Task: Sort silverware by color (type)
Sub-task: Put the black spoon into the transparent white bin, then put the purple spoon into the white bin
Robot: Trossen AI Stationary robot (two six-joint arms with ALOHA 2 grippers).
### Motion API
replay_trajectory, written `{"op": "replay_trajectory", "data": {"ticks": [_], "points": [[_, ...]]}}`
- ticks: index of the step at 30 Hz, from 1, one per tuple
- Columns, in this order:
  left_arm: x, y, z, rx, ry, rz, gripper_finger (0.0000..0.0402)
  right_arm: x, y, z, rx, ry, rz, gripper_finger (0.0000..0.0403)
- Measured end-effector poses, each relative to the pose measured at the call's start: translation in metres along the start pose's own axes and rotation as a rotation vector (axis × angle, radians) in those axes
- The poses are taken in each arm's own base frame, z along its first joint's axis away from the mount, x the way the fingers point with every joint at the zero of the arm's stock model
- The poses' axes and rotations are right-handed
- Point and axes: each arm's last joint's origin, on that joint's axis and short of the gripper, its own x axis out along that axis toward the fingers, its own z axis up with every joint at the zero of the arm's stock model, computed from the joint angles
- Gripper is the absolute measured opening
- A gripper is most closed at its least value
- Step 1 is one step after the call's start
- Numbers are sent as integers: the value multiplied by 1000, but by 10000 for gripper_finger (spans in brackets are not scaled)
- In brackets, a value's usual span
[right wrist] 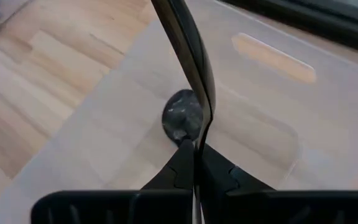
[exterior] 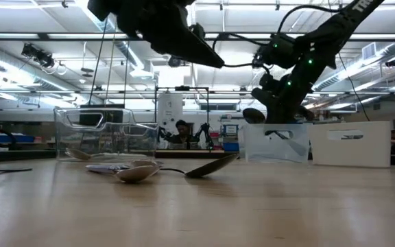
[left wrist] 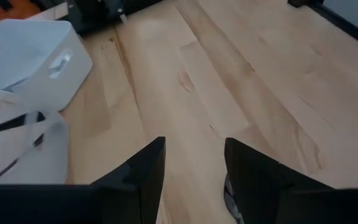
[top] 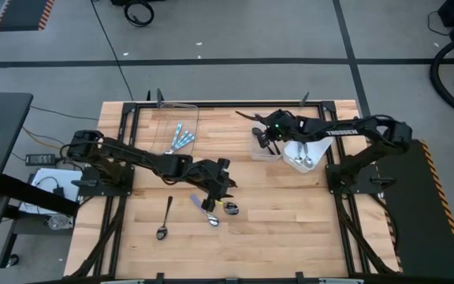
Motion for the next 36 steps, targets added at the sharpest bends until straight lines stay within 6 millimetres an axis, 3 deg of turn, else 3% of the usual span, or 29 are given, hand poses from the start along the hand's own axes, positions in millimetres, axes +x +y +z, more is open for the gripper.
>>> {"op": "replay_trajectory", "data": {"ticks": [6, 18, 28, 33, 36], "points": [[-20, 0, 5, -23, 28, -9, 172, 6, -7, 2, 54, 42, 31, 35], [-19, -15, -29, -159, 381, -91, 172, 1, -8, 4, 37, 71, 105, 109], [-9, -28, -38, -133, 462, -103, 172, -49, 5, 14, -37, -115, 184, 110], [3, -41, -47, -104, 518, -87, 172, -74, 26, 2, -103, -186, 193, 110], [8, -57, -49, 2, 540, -74, 172, -84, 39, -8, -142, -212, 210, 110]]}}
